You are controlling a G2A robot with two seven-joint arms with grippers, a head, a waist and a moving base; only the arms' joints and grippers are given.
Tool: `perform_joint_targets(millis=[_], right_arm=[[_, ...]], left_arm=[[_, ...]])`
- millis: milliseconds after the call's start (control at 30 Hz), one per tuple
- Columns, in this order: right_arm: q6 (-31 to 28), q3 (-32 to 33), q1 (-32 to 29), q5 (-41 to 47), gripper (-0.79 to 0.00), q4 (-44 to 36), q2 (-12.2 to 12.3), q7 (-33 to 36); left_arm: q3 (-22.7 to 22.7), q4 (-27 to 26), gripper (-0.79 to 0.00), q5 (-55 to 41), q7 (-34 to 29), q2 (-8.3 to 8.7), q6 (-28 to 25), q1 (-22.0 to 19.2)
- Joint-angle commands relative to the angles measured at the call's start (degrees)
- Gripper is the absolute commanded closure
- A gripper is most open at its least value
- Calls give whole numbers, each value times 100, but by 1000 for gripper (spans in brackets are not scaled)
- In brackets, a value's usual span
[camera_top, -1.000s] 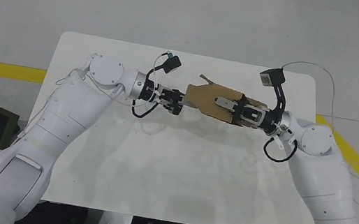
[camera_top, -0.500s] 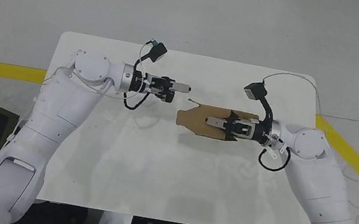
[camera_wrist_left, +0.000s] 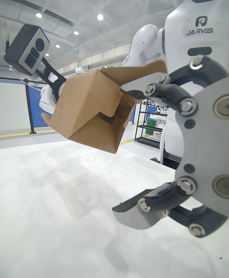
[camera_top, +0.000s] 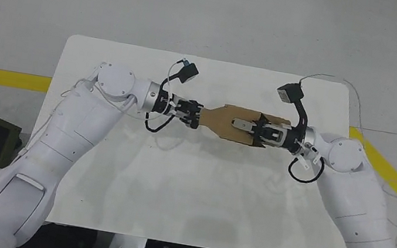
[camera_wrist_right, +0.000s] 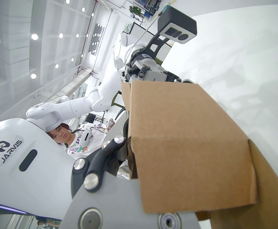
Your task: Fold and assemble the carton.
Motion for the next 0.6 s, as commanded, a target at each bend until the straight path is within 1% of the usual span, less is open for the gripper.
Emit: perform_joint_targets(millis=[0, 400, 567], right_arm=[[-2, -19, 0, 18, 0, -32, -5, 11], [-29, -87, 20, 84, 0, -53, -28, 14], [-65, 8, 11, 43, 0, 51, -9, -27]], left_arm=[[36, 32, -785, -10, 5, -16, -10, -26], [84, 162, -785, -60, -8, -53, -80, -125], [45, 197, -785, -141, 5, -52, -128, -106]])
